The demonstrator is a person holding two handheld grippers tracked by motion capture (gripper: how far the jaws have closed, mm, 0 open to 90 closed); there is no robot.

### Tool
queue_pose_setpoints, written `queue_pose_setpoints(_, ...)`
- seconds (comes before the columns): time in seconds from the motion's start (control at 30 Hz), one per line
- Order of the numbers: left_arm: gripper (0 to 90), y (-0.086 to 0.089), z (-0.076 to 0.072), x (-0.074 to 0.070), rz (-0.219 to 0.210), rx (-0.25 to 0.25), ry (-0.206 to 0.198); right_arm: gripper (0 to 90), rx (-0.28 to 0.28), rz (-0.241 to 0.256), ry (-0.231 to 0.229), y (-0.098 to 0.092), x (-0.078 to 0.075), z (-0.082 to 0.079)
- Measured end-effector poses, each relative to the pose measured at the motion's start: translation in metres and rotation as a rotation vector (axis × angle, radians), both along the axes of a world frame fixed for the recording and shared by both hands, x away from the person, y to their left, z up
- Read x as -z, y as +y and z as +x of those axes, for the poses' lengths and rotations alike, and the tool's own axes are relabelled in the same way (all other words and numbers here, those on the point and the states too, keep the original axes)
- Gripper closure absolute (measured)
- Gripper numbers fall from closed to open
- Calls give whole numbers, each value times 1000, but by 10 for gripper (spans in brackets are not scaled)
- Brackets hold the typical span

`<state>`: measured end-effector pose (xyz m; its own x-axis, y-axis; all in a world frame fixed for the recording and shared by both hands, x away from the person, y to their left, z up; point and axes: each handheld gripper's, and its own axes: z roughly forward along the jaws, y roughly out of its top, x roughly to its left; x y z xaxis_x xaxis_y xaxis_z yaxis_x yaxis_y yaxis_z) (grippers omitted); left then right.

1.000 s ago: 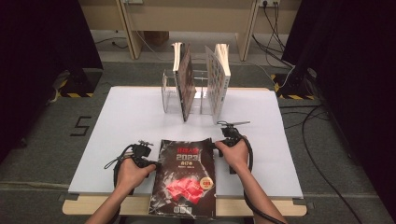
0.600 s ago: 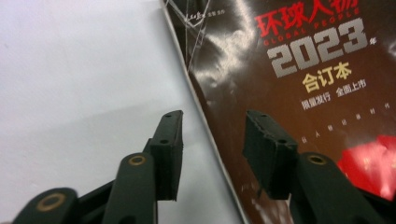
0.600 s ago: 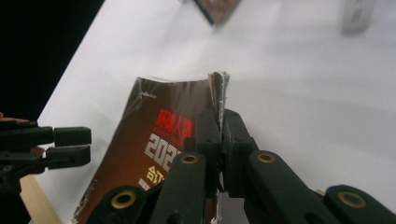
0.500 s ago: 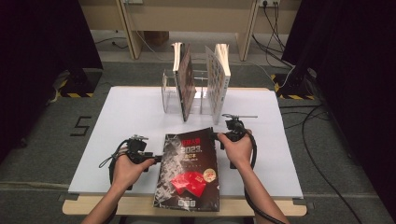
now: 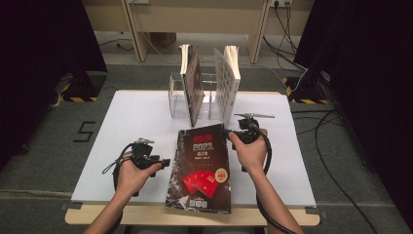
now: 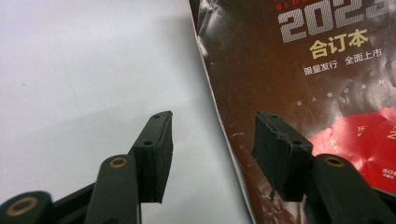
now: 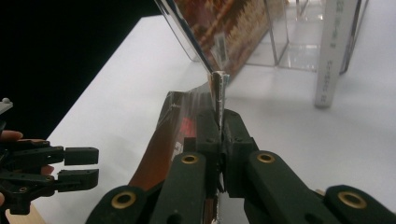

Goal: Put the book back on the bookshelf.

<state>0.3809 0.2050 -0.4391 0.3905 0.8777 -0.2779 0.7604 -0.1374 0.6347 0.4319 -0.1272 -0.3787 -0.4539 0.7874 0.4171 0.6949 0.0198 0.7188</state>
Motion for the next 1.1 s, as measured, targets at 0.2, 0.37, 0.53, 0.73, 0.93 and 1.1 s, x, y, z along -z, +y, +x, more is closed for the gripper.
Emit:
queue_pose_setpoints(0.2, 470, 1, 0, -4, -10, -7, -19, 875, -6, 9, -70, 9, -18, -5)
queue_pose_setpoints(0.37, 470, 1, 0, -9, -13, -8, -39, 875, -12, 15, -110, 14, -28, -6)
queue_pose_setpoints(0.53, 471, 0, 0, -14, -20, -6, -55, 875, 5, 23, -140, 11, -34, -8)
queue_pose_setpoints(0.73, 471, -3, 0, -18, -22, 0, -72, 875, 53, 30, -175, 2, -47, -11)
queue_pose_setpoints(0.93, 468, -9, 0, -27, -39, 13, -103, 874, 84, 29, -226, 0, -58, -13)
queue_pose_setpoints(1.1, 466, -13, 0, -28, -42, 25, -106, 875, 88, 31, -232, -3, -63, -16)
